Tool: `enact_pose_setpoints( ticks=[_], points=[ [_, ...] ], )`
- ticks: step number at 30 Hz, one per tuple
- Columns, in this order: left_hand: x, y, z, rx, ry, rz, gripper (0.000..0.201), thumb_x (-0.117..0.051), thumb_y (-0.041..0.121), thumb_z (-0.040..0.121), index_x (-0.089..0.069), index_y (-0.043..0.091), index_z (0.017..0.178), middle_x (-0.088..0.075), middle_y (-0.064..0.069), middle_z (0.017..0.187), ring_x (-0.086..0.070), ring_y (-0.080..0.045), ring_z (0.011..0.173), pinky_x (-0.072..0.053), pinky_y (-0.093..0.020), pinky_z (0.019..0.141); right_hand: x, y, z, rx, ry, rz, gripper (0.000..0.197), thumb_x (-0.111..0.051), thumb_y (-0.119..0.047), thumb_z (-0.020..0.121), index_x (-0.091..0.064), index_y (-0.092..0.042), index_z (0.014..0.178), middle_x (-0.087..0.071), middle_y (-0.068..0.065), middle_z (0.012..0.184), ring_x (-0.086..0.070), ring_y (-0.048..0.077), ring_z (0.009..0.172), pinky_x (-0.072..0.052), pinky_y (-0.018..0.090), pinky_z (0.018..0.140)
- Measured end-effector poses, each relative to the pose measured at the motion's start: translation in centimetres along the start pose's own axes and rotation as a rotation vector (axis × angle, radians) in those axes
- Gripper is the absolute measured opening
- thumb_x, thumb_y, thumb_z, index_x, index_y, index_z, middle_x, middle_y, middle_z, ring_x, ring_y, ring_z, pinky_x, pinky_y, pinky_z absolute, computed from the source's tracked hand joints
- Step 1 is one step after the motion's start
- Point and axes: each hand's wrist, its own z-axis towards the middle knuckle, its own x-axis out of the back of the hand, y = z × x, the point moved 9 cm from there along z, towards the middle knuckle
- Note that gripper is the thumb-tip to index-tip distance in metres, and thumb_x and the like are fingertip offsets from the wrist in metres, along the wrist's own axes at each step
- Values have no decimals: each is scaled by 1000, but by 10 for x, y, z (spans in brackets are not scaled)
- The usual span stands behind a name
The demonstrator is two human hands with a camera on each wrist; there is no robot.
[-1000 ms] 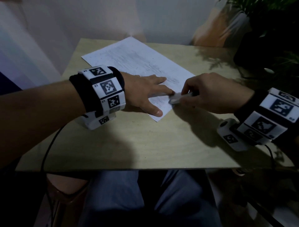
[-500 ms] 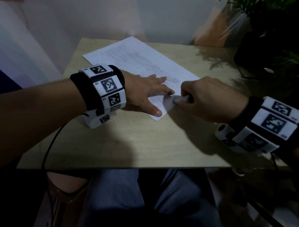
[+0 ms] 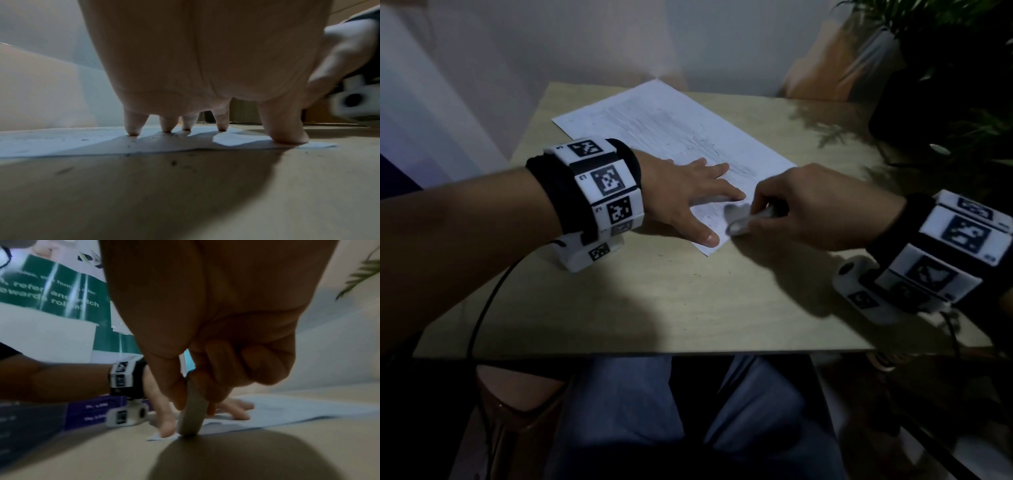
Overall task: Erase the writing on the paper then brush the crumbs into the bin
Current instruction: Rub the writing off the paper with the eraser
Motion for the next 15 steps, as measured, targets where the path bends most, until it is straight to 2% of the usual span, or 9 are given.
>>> enact_pose_setpoints(
  ticks=[3, 5, 7, 10, 11, 13, 15],
  points=[
    [0, 0, 0, 7, 1, 8, 89, -54, 68, 92, 1, 49, 159, 23, 7, 168, 18, -20, 156, 1, -59, 124, 9, 22, 5, -113, 121, -143, 39, -58, -58, 89, -64, -20, 88, -58, -3, 75, -58, 28, 80, -38, 33, 65],
    [0, 0, -1, 3, 3, -3, 89, -55, 69, 91, -1, 50, 159, 22, 8, 168, 18, -20, 156, 1, -59, 124, 2, 11, 2, -66, 133, -176, 34, -58, -51, 92, -59, -18, 84, -58, 1, 76, -56, 32, 78, -43, 36, 65],
    [0, 0, -1, -4, 1, -15, 89, -55, 69, 90, -2, 52, 159, 22, 9, 168, 18, -19, 155, 2, -58, 124, -6, -7, -3, 15, 69, -112, 33, -57, -52, 92, -59, -19, 84, -58, -4, 74, -55, 26, 73, -45, 36, 66],
    [0, 0, -1, 2, -5, -3, 88, -54, 69, 91, -1, 50, 159, 23, 9, 168, 19, -19, 155, 2, -58, 125, 1, 6, 2, -49, -8, -31, 40, -58, -63, 83, -65, -24, 86, -55, -12, 70, -52, 14, 68, -36, 30, 62],
    [0, 0, -1, 6, -7, 1, 89, -54, 69, 92, 0, 50, 159, 24, 9, 168, 19, -19, 155, 2, -58, 125, 6, 17, 4, -92, 13, -52, 41, -57, -63, 82, -66, -23, 87, -56, -12, 70, -52, 15, 69, -34, 31, 63],
    [0, 0, -1, 9, -10, 3, 89, -53, 69, 92, 1, 49, 159, 24, 9, 168, 19, -18, 155, 2, -57, 125, 12, 30, 6, -148, 95, -133, 43, -53, -61, 84, -64, -19, 86, -62, -2, 76, -55, 27, 75, -38, 33, 65],
    [0, -1, -1, 6, -5, -1, 89, -54, 69, 91, 0, 50, 159, 23, 9, 168, 18, -18, 155, 2, -57, 125, 7, 18, 2, -99, 130, -207, 36, -54, -53, 89, -60, -17, 85, -60, 5, 78, -57, 34, 77, -43, 36, 64]
  ],
)
